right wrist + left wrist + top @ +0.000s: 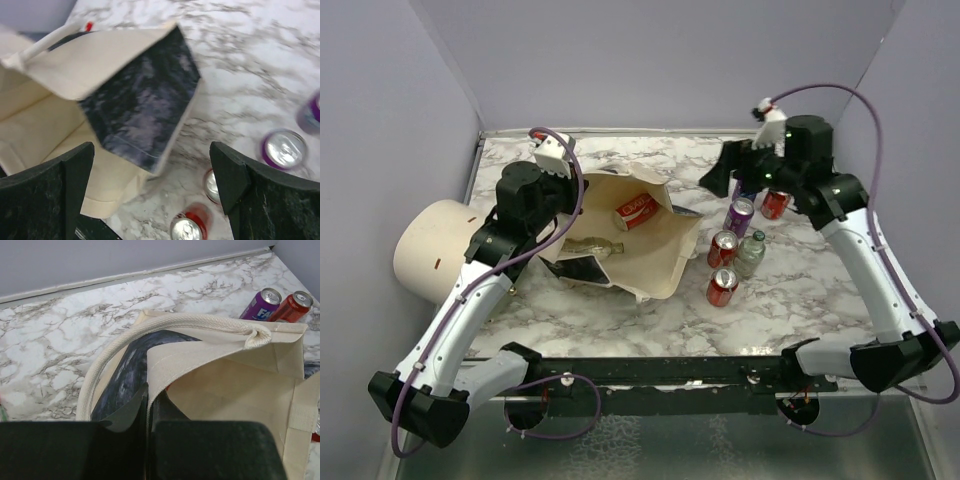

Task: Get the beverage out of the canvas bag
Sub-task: Adjust the drink at the center of the board, then take out the drink from the canvas bag.

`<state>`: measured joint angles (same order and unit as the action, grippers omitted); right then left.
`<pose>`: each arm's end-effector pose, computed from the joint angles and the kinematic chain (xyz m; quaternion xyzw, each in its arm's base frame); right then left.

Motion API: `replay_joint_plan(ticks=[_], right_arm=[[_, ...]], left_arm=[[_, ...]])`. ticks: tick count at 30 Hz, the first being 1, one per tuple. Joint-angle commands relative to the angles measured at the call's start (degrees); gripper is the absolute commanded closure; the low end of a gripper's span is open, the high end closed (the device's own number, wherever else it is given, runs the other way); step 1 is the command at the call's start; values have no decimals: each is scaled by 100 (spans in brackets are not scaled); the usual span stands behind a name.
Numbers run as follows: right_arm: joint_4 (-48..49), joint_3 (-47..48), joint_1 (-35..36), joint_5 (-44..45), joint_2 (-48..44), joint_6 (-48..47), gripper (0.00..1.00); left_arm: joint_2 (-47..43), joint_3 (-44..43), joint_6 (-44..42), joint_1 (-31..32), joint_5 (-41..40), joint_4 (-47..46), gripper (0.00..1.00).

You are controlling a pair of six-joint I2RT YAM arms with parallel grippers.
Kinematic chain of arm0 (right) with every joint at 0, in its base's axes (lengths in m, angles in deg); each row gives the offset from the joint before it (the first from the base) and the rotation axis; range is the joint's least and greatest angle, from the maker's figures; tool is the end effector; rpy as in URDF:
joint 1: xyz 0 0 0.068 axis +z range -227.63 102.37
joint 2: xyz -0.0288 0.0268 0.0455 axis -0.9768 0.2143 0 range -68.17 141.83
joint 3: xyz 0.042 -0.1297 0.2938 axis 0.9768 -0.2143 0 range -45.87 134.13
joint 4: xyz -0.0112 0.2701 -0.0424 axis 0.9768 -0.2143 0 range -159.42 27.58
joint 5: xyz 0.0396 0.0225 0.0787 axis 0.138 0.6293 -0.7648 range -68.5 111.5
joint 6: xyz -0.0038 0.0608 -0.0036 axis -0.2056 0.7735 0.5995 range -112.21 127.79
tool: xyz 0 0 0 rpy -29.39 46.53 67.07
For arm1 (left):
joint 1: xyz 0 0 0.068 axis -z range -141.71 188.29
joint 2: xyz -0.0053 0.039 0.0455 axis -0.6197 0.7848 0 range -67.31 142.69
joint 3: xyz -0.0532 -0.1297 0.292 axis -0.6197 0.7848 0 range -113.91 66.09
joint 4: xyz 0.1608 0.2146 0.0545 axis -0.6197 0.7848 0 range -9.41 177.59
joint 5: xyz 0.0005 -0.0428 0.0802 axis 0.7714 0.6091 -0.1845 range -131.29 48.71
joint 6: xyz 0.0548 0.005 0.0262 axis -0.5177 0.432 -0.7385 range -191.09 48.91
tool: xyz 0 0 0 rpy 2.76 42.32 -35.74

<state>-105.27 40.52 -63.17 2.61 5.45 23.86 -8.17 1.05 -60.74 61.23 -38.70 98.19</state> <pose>0.2583 0.0819 0.4740 -0.0699 0.8557 0.2669 0.4377 0.2065 -0.0896 0.4471 0.0991 0.7691 -0.1975 0.5998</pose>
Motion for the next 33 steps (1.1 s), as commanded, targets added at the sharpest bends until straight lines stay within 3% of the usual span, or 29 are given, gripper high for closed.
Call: replay_joint_plan(ticks=[1,7,10,13,17,21,25,29,33], right_arm=[[1081,-153,1493,20,-14,-939,0],[2143,-1138,3275,-288,-200,-3782,0],[1918,-1184,3807,-211,165,-5118,0],[2221,-1365,4027,164,458,-5746,0],[3385,-1697,4030,807,654,-4953,1],[4538,-2217,4030,1466,817,-2985,6],[5200,-2714,4147,1659,861,-1506,4],[4717,-2564,4156,3028,1180,336,3],[3857,-2185,4189,3620,1598,1673,8]], left_arm=[[-353,-62,27,-9,276,-909,100],[-375,-82,-106,-4,262,-755,100],[-368,-117,-151,-9,313,-688,100],[-366,-140,-177,-8,371,-645,100],[-382,-86,-113,-9,357,-656,100],[-331,-16,48,-13,353,-735,100],[-253,18,217,-9,291,-846,100],[-185,-21,308,-9,356,-879,100],[-130,-1,368,-9,515,-957,100]])
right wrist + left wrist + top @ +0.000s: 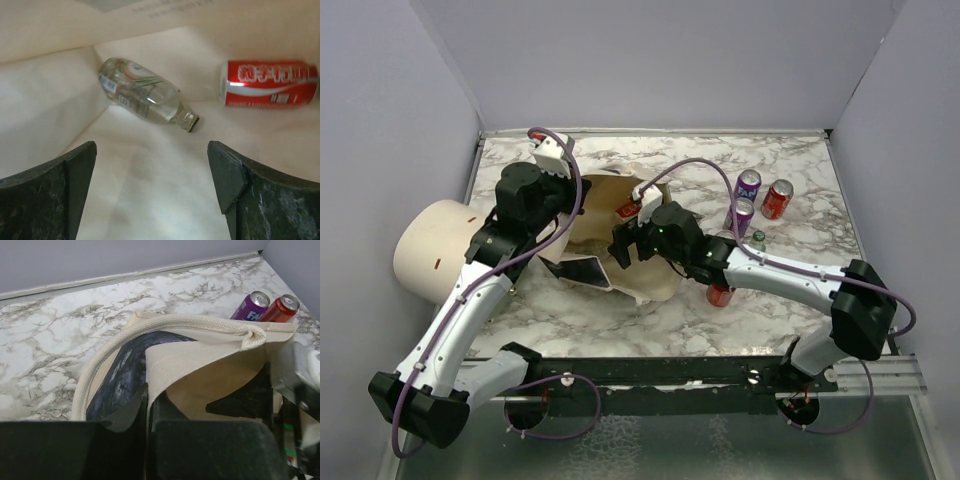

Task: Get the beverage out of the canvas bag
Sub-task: Take out the drink from the canvas bag.

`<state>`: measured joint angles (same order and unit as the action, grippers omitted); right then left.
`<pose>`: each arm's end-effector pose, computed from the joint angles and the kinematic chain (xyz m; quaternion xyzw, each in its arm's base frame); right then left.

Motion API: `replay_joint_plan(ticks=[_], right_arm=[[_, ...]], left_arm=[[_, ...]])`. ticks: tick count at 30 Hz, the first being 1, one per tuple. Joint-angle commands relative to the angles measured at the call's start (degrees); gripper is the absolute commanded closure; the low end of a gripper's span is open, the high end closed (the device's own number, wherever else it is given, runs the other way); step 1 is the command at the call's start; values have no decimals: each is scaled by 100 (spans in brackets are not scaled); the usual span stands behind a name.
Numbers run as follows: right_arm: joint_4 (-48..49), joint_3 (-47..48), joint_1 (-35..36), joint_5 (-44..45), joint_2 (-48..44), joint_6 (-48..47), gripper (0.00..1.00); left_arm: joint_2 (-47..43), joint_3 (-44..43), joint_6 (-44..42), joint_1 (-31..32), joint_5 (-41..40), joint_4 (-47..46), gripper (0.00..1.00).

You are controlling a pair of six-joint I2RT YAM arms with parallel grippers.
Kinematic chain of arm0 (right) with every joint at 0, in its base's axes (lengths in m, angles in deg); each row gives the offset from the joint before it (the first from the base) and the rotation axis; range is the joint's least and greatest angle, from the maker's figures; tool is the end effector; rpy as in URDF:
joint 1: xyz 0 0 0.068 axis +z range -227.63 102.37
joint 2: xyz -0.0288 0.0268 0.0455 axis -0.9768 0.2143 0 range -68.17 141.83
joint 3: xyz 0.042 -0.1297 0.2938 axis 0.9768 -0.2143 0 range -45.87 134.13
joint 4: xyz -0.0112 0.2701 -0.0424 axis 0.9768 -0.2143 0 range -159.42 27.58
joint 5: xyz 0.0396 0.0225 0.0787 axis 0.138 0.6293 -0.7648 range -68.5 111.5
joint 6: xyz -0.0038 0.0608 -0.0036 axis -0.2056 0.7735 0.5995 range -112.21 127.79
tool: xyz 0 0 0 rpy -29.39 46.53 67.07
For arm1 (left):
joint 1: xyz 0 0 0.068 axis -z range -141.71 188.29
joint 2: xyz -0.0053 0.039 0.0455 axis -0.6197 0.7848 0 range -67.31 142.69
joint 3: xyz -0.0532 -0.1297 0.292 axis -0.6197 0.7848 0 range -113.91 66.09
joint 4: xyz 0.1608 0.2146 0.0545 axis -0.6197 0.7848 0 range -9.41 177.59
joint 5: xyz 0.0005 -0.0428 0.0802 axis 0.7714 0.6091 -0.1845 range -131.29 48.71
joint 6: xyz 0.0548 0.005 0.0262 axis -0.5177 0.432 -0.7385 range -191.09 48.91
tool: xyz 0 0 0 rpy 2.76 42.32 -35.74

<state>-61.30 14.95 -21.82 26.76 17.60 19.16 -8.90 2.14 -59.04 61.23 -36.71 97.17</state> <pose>0.2087 0.2997 0.3265 -0.2933 0.7843 0.2697 0.4754 0.2034 -0.0900 0.4448 0.0984 0.7653 -0.2203 0.5967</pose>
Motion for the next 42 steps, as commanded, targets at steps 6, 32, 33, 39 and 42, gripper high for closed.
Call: replay_joint_plan(ticks=[6,32,33,39,42], right_arm=[[-161,245,242,1319,628,2333,25],[-2738,2613,369,3284,3060,6592,38],[-2776,2619,331,3304,3088,6703,38],[-2716,2385,76,3331,2995,6912,35],[-2516,2283,-27,3331,2968,6832,30]], left_arm=[[70,-203,383,-9,558,-889,100],[-324,173,600,-9,1411,-847,100],[-381,207,585,-9,1411,-811,100],[-533,290,455,-9,1331,-626,100],[-548,335,481,-9,1334,-631,100]])
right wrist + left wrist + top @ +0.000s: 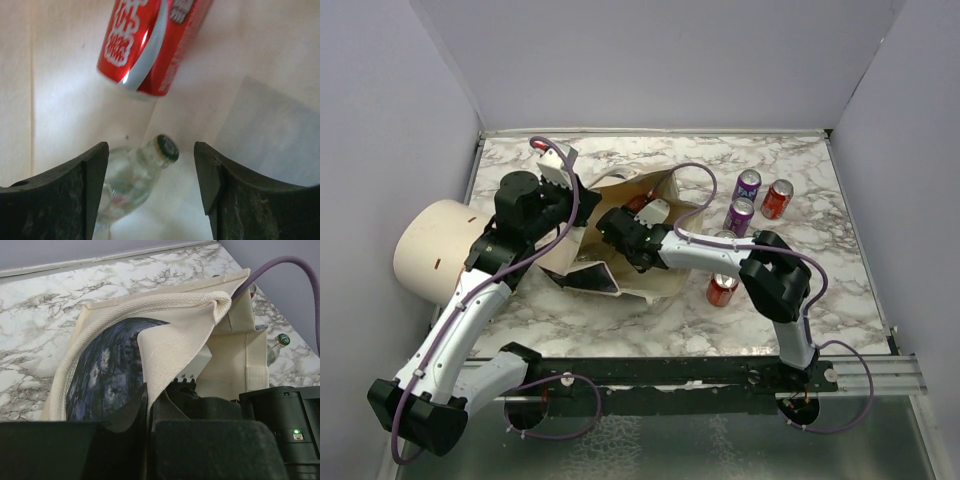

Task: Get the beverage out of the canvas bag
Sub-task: Take out the drink from the canvas bag.

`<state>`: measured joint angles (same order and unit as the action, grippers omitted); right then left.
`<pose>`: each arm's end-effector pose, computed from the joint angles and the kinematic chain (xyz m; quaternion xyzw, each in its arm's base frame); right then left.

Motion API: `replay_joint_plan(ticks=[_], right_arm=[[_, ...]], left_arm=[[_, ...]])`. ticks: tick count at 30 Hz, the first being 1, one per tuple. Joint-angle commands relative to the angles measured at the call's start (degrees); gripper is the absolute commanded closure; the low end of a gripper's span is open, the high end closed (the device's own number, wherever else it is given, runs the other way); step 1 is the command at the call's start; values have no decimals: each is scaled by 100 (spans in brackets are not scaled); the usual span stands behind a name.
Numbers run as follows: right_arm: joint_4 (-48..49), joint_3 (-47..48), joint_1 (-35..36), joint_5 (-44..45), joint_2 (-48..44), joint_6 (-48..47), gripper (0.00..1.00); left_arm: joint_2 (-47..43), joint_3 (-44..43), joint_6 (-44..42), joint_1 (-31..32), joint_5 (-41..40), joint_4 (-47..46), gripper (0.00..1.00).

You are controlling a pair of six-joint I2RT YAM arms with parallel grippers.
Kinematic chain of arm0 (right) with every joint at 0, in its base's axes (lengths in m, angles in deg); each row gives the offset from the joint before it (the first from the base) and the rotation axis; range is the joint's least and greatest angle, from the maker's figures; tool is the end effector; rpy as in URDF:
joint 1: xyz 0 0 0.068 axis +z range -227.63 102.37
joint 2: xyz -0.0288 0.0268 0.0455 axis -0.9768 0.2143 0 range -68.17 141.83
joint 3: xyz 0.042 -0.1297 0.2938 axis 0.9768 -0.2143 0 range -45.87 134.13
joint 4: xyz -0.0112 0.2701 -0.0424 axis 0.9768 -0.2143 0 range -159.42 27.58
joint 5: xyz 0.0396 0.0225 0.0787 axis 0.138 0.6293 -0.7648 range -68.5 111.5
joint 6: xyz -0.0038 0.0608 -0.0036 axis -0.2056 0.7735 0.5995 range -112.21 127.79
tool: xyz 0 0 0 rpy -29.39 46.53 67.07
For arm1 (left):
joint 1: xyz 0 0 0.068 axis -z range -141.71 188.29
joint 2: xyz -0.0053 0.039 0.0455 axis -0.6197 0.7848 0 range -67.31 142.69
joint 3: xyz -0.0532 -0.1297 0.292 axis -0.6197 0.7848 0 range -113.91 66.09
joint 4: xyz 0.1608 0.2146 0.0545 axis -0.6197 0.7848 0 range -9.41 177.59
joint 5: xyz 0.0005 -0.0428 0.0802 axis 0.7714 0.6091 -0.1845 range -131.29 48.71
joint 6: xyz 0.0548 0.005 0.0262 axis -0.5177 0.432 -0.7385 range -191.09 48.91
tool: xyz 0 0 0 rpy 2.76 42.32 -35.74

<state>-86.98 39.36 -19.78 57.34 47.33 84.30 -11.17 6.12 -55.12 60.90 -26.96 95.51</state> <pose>0.2745 0.3865 0.2302 0.2388 0.8800 0.1512 0.3818 0.1923 -0.0923 0.4307 0.1234 0.7602 -0.2991 0.5633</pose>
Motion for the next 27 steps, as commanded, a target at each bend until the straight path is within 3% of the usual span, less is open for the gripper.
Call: replay_joint_plan(ticks=[1,13,21,27], right_arm=[[81,-174,-254,304,-10,354,28],[1030,-47,-485,206,216,-441,2],[1528,104,-612,5,464,-573,5],[1248,499,-751,-112,884,-308,8]], left_arm=[[-322,-56,94,24,367,-459,100],[-511,94,-225,42,541,-123,100],[-835,430,-504,42,624,47,100],[-876,481,-591,43,735,54,100]])
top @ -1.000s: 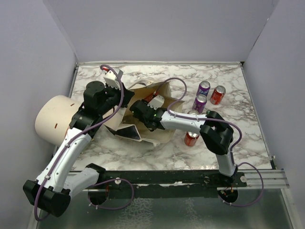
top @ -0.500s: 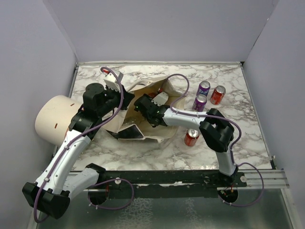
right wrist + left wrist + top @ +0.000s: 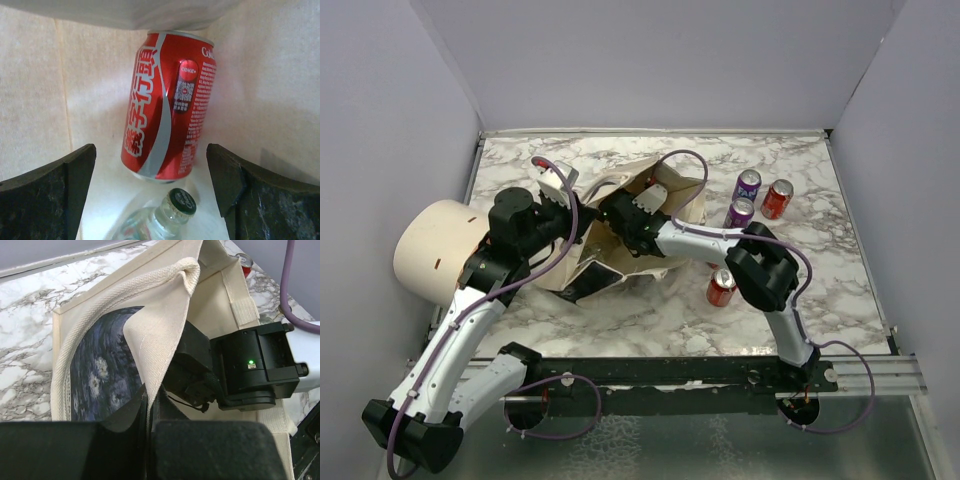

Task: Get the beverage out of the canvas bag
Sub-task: Take out the drink from the canvas bag.

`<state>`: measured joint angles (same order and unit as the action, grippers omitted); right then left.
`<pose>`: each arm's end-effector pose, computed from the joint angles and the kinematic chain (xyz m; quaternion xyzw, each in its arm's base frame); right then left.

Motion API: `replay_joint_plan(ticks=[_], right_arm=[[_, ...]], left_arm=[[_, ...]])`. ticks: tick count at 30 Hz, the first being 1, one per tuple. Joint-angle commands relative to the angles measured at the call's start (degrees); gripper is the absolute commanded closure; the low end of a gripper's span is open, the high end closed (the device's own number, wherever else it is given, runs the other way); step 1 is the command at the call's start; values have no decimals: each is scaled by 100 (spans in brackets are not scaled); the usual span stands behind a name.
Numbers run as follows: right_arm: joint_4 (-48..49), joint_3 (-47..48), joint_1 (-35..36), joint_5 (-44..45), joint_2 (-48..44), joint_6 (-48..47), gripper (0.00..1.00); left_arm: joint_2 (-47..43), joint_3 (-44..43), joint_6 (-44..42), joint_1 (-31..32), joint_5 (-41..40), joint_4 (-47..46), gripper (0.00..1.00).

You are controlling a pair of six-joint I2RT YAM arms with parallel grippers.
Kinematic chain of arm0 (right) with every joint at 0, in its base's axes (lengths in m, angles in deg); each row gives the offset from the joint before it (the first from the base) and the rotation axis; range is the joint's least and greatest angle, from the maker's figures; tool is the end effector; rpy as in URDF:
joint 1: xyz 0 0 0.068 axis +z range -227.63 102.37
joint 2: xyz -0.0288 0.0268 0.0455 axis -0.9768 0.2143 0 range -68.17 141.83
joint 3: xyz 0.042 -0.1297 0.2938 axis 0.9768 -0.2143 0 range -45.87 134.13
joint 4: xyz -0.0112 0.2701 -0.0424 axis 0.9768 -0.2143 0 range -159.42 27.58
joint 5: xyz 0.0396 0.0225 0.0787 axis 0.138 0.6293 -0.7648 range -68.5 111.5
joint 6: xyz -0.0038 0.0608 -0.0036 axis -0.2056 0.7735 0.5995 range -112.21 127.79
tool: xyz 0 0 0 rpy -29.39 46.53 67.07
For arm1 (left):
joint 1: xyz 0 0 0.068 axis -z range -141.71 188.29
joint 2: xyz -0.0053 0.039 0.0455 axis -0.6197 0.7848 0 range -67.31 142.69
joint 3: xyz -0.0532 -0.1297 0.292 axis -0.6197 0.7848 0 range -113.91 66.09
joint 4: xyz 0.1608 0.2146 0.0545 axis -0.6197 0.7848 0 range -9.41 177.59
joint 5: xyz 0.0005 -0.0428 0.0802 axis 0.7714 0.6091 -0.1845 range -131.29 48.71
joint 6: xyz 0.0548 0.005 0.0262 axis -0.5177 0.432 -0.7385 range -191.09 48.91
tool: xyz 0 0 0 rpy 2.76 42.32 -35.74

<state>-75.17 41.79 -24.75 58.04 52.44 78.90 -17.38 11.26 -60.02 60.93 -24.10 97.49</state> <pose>0.3280 0.3883 0.2167 0.2560 0.8497 0.1798 0.4244 0.1638 -0.0829 0.4131 0.1709 0.7550 -0.2915 0.5619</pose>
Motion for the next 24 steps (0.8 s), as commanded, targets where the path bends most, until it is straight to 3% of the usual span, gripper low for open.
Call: replay_joint_plan(ticks=[1,8,11,15,18,24], right_arm=[[59,315,-279,-207,454,184,8],[-652,1088,-418,-404,1211,-66,12],[-701,1411,-419,-529,1498,-589,14],[-1173,2045,-419,-602,1911,-1344,26],[-1248,2312,-419,-716,2140,-2042,28],[-1113,2112,-415,-1022,2186,-3188,55]], left_arm=[[-264,-38,-117,40,470,-145,100],[-329,-1,-115,39,510,-168,100],[-335,40,-75,39,462,-218,100],[-294,47,-80,39,250,-247,100],[-267,50,-101,39,13,-237,100],[-87,-149,57,39,-903,18,100]])
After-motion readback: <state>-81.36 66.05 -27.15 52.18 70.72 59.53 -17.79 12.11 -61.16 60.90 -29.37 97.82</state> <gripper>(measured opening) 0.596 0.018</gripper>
